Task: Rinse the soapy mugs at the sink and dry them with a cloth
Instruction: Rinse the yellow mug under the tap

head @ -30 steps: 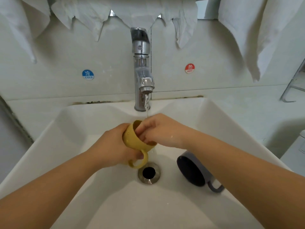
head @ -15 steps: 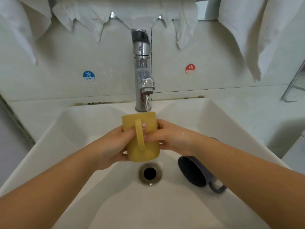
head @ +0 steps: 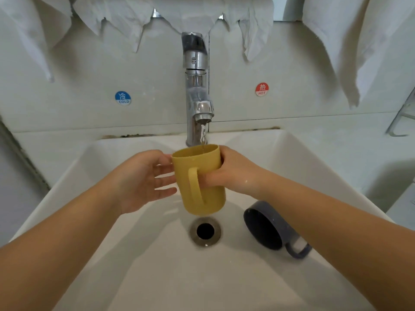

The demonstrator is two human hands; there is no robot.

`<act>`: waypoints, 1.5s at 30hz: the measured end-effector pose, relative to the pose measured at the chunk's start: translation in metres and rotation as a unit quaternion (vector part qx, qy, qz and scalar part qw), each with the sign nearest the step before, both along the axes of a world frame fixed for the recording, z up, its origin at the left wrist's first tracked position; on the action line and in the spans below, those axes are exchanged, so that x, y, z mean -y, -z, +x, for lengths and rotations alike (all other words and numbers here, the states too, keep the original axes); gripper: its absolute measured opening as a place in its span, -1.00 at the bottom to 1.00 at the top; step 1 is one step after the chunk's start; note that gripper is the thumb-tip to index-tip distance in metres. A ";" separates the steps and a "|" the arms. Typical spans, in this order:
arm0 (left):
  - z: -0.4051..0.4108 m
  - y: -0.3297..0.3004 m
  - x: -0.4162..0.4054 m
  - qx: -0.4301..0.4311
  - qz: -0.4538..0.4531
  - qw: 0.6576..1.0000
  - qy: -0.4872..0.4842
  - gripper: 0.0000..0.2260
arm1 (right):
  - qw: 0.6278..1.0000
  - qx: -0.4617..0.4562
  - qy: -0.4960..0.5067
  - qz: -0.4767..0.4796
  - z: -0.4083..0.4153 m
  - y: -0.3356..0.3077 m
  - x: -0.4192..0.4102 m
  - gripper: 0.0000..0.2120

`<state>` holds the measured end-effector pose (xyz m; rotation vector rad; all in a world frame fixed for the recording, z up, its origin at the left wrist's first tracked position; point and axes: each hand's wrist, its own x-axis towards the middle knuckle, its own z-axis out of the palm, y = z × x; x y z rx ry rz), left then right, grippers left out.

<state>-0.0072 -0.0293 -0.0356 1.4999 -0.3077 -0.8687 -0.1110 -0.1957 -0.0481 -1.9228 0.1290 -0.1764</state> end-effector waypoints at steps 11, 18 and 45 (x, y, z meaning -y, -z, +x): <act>0.007 0.002 0.000 0.034 0.025 0.997 -0.060 -0.82 | 0.999 0.032 0.017 -0.028 0.008 0.007 -0.002 -0.36; 0.004 0.002 0.002 0.073 0.042 0.994 -0.064 -0.80 | 0.998 0.037 0.037 -0.039 0.006 0.008 -0.003 -0.32; -0.043 -0.016 0.011 0.104 0.028 0.993 0.055 -0.63 | 0.987 -0.048 0.152 -0.014 -0.002 -0.002 -0.005 -0.57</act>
